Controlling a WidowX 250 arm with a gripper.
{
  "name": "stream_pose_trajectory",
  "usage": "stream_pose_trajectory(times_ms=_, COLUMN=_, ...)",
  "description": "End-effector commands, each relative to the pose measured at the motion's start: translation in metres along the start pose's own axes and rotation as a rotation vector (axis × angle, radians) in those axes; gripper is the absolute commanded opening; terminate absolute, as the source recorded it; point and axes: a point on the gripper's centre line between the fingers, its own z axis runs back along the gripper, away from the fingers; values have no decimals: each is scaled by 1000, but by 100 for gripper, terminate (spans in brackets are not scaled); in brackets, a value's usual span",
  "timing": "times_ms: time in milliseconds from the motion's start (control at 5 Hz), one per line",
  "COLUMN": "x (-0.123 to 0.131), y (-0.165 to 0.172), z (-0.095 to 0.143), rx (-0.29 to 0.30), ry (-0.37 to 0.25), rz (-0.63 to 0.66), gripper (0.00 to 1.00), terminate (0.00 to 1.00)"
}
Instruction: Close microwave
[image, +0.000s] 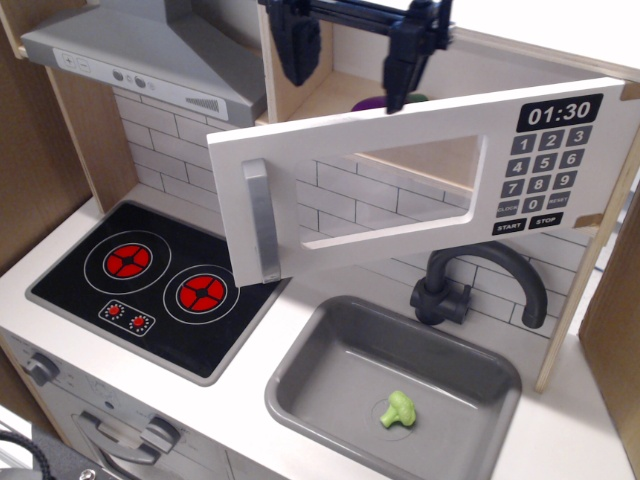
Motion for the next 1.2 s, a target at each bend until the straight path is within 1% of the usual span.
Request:
stream_pose_trajectory(times_ms=0, x=-41, y=-48, z=-12, rx=-140, ry=-47, rz=125, gripper=100, terminate=0)
stream_pose_trajectory(times_ms=200, x=-42, y=-56, z=-52, rx=-180, ry=-48, rz=307, gripper=100, terminate=0)
stream_pose_trajectory(times_ms=400, x=-45, y=-50, z=-91, rx=-170, ry=-59, rz=380, gripper=100, terminate=0)
stream_pose_trajectory(times_ms=600, x=-40, y=-37, z=-120, rx=-149, ry=-67, rz=428, gripper=100, terminate=0)
stream_pose_trajectory(times_ms=800, x=-29, y=-16, z=-126, rx=-137, ry=-76, rz=429, gripper=100, terminate=0)
stream_pose_trajectory(times_ms=1000, x=-17, y=8, z=-122, rx=-114, ry=-145, rz=353, gripper=100, terminate=0)
